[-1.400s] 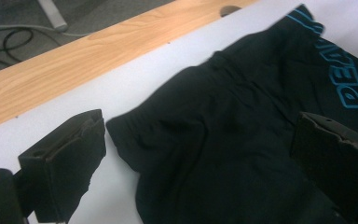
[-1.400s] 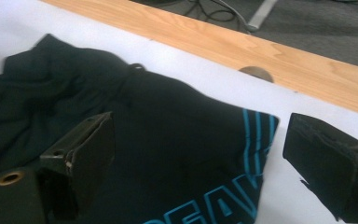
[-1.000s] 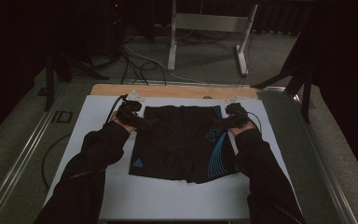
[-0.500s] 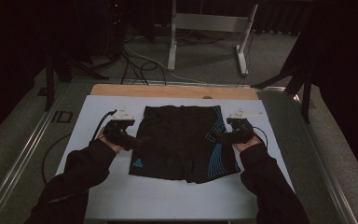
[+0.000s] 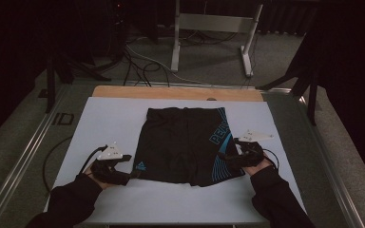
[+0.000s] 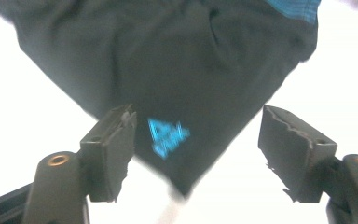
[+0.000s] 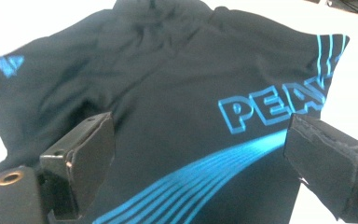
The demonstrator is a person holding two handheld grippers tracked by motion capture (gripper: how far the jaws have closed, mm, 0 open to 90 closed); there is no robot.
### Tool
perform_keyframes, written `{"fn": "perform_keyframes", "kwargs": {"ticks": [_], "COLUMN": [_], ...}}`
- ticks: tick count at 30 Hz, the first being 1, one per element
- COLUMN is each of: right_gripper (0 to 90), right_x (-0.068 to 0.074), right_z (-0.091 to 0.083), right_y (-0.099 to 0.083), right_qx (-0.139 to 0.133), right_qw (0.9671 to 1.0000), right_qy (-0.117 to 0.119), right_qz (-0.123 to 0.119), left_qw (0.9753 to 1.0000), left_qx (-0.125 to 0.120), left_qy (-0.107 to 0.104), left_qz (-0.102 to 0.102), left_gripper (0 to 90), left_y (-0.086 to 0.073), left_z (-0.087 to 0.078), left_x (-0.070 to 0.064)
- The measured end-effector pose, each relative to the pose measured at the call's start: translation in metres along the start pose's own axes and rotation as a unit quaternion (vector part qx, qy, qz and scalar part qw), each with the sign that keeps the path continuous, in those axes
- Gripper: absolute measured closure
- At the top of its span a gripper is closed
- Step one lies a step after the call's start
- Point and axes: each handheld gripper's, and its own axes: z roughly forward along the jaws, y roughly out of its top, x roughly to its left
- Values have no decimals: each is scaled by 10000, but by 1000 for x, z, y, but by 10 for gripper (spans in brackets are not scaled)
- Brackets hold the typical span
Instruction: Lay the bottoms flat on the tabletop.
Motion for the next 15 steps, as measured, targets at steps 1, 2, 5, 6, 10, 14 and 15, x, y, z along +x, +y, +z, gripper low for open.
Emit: {"fn": "perform_keyframes", "kwargs": {"ticks": [1,2,5,6,10,14,15], "right_gripper": [92,92,92,92,91,92,91], "right_x": [2,2,5,5,5,5,5], "right_z": [-3,-4,-6,-7,-9,-10,-11], "right_y": [-8,-11,-18,-19,-21,-20,-20], "right_qx": [53,75,117,143,133,99,89], "right_qw": [10000,10000,9999,9999,9999,9999,10000], "right_qy": [42,47,62,42,53,32,44], "right_qz": [31,19,21,-11,-1,-15,8], "left_qw": [10000,9999,9993,9991,9982,9976,9975], "left_qx": [86,152,349,394,532,632,649], "left_qy": [29,33,61,114,-54,-124,-120], "left_qz": [-3,-47,-95,-102,-265,-238,-261], "left_gripper": [372,423,497,500,568,595,614], "left_y": [-4,-7,-16,-18,-23,-21,-21], "left_z": [1,2,4,5,9,14,14], "left_x": [0,1,3,4,10,8,8]}}
